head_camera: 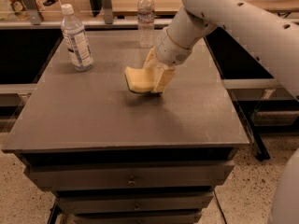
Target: Move sponge near blue plastic bottle
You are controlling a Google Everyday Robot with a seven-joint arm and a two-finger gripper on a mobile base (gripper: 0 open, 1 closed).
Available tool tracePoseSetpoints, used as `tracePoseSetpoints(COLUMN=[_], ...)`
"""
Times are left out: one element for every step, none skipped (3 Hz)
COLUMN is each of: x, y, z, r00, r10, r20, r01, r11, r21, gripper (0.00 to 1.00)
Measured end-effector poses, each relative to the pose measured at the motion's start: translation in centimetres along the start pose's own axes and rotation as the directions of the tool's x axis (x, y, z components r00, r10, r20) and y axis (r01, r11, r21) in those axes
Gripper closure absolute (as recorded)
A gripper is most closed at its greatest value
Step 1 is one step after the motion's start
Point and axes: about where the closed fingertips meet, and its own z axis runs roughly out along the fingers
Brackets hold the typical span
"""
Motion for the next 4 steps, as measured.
tracePoseSetpoints(x=[-1.3,-3.0,-5.0,-7.2], y=[-2.1,-3.8,-5.3,-6.7], z=[0.7,1.4,2.0,2.8], r00=[0.999,0.998,0.997,0.993], r10=[0.024,0.014,-0.020,-0.066], r20=[0.025,0.057,0.081,0.102], r01=[-0.025,-0.018,0.014,0.056], r11=[0.9982,0.9972,0.9969,0.9938], r21=[0.054,0.072,0.077,0.096], gripper=[1.00,1.00,1.00,1.00])
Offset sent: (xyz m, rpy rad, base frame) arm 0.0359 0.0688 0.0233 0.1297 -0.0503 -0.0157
